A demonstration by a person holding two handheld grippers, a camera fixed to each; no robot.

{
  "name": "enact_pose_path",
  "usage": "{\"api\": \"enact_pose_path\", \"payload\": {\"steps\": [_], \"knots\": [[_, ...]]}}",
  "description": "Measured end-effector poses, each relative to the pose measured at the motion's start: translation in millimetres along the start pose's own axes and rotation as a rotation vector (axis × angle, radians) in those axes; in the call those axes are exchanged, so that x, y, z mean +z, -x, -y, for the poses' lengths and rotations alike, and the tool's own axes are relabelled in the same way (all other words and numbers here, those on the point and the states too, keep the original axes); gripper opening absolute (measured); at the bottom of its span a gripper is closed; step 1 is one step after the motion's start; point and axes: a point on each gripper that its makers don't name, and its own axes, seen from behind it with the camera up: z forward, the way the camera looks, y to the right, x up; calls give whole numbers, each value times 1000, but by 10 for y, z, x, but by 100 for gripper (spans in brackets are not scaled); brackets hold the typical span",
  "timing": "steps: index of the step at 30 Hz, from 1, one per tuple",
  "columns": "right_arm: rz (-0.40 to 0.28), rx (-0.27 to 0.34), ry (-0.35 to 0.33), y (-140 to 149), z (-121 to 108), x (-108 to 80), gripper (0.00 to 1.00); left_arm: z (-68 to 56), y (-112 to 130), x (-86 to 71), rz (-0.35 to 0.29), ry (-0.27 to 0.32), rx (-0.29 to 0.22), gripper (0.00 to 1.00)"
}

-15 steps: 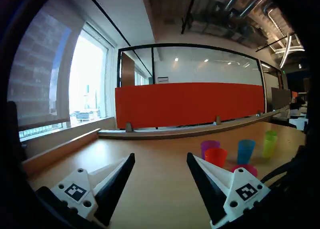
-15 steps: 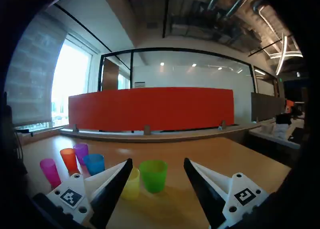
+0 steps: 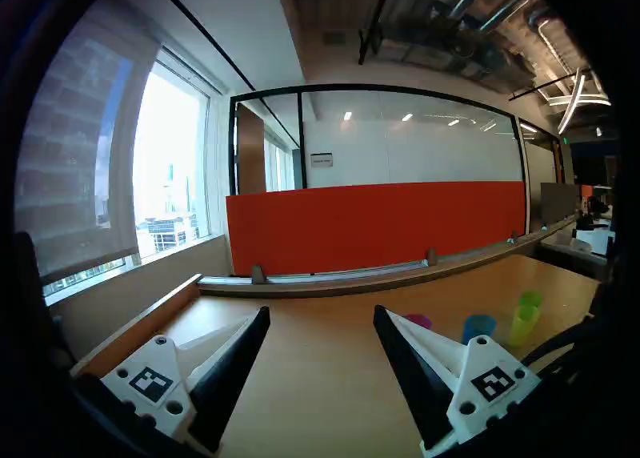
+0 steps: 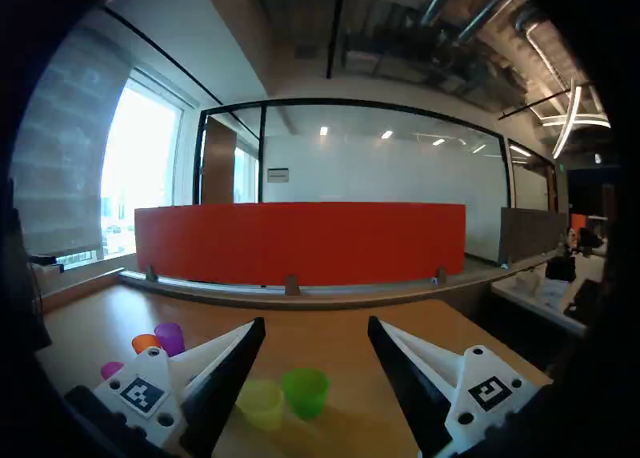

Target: Pour water

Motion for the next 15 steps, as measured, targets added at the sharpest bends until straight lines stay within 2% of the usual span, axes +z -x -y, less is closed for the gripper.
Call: {"api": "enact_pose_path", "payload": {"steps": [11, 15], "knots": [[17, -3, -17, -572, 70, -71, 100, 66, -643, -44, 22, 10, -16, 96], [24, 2, -18, -669, 55, -91, 99, 79, -759, -36, 26, 12, -8, 96]]}}
